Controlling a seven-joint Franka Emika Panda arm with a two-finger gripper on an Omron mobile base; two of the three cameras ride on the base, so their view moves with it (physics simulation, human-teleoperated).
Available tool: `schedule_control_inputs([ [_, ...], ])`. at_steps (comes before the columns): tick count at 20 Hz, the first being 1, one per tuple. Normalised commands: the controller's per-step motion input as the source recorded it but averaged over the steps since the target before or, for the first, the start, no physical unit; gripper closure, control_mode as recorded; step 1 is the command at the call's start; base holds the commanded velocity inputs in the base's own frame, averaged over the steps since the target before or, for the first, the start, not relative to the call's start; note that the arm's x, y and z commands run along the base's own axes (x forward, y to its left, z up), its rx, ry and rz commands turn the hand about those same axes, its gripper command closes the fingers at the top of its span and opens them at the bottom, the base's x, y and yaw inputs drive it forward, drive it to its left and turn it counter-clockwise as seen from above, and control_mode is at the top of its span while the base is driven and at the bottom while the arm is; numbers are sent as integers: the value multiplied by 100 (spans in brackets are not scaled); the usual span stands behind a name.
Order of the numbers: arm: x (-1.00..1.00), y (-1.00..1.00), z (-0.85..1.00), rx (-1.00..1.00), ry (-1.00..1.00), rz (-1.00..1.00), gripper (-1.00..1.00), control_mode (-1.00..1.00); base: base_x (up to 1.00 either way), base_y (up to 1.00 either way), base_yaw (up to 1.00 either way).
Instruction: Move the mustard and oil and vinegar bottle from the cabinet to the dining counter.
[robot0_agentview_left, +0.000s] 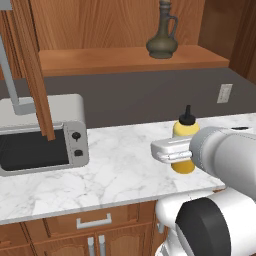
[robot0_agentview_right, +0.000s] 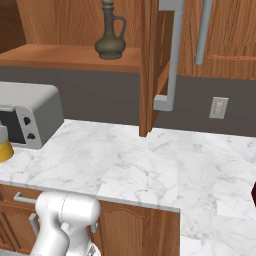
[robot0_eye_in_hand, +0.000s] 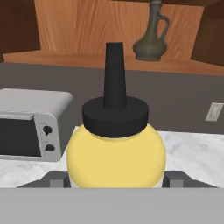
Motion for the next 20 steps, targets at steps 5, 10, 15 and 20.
schedule_control_inputs([
  [5, 0, 0, 0, 0, 0, 0, 100, 100, 0, 0, 0],
  [10, 0, 0, 0, 0, 0, 0, 100, 100, -3, 2, 0],
  [15, 0, 0, 0, 0, 0, 0, 100, 100, -35, 50, 12],
  [20, 0, 0, 0, 0, 0, 0, 100, 100, -1, 64, 5],
])
